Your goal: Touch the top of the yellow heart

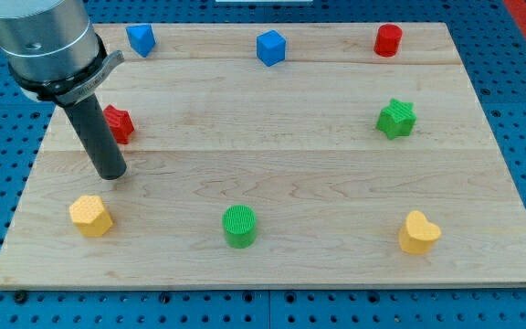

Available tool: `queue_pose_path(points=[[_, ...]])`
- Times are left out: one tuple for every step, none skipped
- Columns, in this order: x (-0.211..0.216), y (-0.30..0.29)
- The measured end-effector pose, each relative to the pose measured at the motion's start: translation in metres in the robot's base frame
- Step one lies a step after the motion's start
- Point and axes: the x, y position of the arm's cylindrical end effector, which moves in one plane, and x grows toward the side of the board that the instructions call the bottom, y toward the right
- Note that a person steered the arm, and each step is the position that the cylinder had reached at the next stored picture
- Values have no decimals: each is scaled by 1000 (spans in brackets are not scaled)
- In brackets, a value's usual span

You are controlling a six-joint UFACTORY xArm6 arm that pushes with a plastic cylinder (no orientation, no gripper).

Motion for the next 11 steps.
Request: queue_pose_path(points=[[0,0],[-3,0],[-3,-4],[-4,-1],[-9,45],[-9,95],[-4,200],[-2,314],[56,354],[64,367],[68,388]])
